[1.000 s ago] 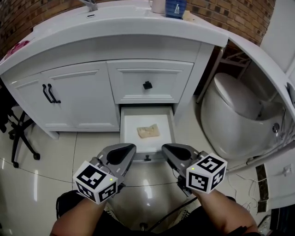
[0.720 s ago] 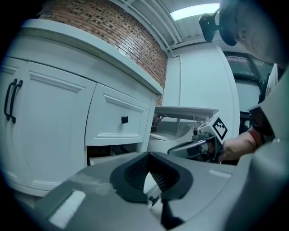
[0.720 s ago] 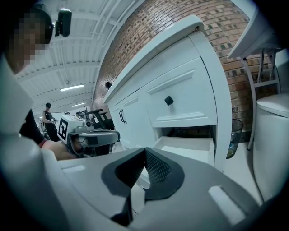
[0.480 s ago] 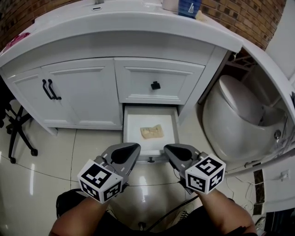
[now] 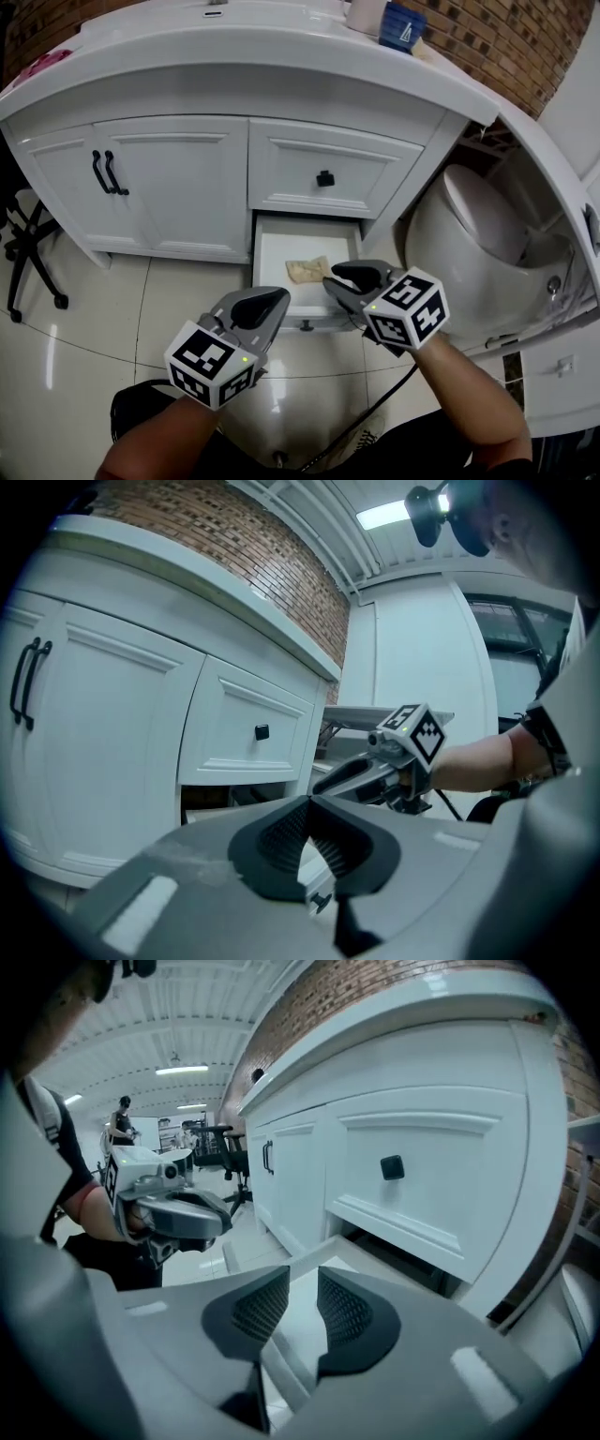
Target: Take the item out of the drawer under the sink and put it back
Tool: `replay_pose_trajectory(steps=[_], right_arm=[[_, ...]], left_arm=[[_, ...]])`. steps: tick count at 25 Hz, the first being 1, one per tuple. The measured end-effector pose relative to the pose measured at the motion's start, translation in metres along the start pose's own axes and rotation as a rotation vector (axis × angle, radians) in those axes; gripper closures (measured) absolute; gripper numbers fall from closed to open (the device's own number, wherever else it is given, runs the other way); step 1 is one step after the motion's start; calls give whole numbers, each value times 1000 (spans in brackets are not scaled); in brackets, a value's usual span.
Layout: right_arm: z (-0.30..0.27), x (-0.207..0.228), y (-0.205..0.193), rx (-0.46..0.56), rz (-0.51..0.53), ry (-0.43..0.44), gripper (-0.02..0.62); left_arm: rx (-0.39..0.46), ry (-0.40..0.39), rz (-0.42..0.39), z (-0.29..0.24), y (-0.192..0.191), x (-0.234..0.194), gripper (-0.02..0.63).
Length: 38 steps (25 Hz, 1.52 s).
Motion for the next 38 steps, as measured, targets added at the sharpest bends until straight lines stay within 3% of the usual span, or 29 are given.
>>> replay_pose_trajectory(steps=[8, 14, 17, 24, 27, 33, 38], right_arm=[[-61, 71, -2, -263, 197, -65, 482], [-103, 89, -22, -458, 331, 68, 482], [-116, 90, -40, -552, 331, 78, 483], [-131, 89, -51, -600, 320, 89, 525], [-140, 83, -53, -584, 338, 136, 534], [-135, 79, -48, -558, 325, 131, 583], [-104, 85, -26, -466, 315, -9, 586]], left_arm=[[-2, 17, 4, 1, -3, -4, 600], [3, 23, 2, 5, -1, -6, 600], [1, 22, 5, 5, -1, -6, 600], [-4, 12, 13, 5, -2, -5, 600], [-8, 11, 10, 5, -3, -5, 600], [-14, 16, 6, 6, -3, -3, 600], [-19, 24, -3, 5, -4, -3, 600]])
Point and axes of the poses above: the fingertips, and each gripper's own axes: z backward along the fingers, x to its right, y out of its top, the point moved 9 cm from there along z, backward along the fingers, and after that the axes turned 10 degrees about y, right-handed, at the moved point
